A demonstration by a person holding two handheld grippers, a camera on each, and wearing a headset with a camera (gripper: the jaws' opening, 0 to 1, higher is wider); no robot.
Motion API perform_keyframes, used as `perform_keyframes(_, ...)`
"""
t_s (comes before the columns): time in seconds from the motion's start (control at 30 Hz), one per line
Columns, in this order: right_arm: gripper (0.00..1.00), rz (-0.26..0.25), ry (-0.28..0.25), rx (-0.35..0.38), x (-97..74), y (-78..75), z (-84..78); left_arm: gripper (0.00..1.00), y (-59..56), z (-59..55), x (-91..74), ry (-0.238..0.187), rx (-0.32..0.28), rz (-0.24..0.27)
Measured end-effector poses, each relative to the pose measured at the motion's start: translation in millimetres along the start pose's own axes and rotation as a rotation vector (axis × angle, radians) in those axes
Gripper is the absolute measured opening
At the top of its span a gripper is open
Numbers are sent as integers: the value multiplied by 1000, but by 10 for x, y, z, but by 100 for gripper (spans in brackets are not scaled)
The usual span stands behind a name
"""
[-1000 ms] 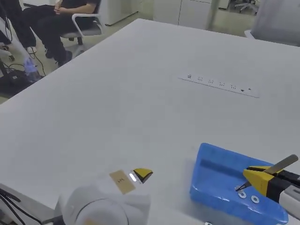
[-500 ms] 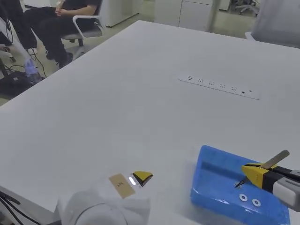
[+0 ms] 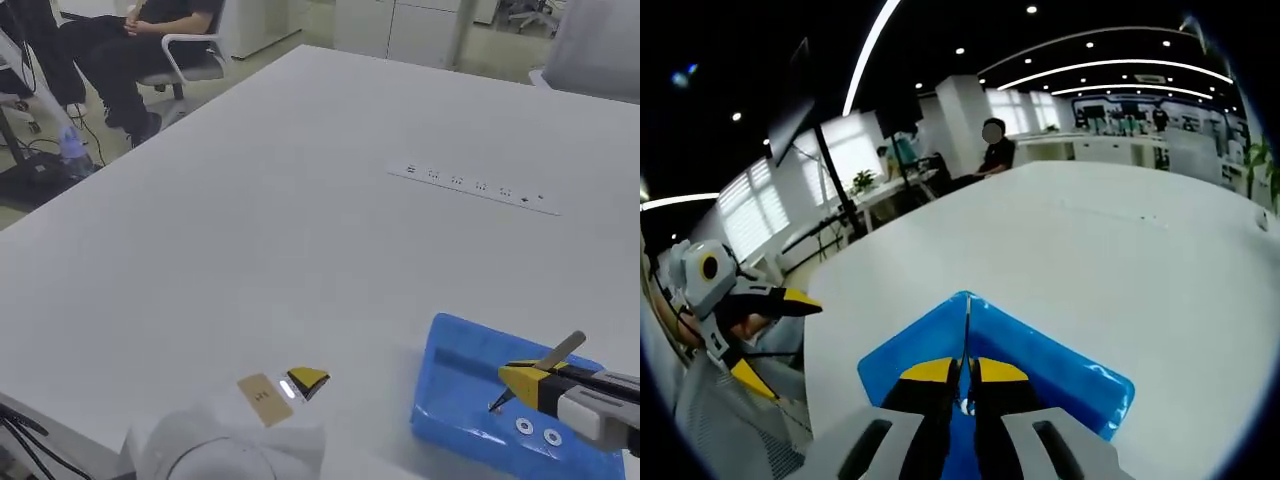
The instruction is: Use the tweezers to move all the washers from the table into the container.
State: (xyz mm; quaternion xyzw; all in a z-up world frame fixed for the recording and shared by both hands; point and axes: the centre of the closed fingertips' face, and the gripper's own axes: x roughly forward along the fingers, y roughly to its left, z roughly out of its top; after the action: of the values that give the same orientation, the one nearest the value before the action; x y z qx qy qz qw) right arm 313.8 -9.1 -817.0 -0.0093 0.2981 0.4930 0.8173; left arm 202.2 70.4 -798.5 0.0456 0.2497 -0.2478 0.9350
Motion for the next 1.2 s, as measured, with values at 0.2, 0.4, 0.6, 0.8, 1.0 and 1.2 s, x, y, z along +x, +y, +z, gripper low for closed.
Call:
perform_keyframes(0.2,3,-12,4,27,26,-41,-54,69,3,-9,4,6,6,3)
perform_keyframes(0.4,3,-27,13,26,45,-57,-79,69,12,-23,11,12,11,7)
perform_keyframes(0.6,3,-36,30,-6,55,-54,-105,68,17,-34,15,17,17,9)
perform_keyframes(0.8,4,-53,36,-26,47,-70,-103,68,17,-43,13,21,24,9)
perform_keyframes(1.0,4,-72,10,-17,-28,-107,-36,68,27,-56,5,26,28,13)
perform_keyframes(1.2,4,-71,-37,-8,-125,-32,92,68,27,-60,3,26,28,12)
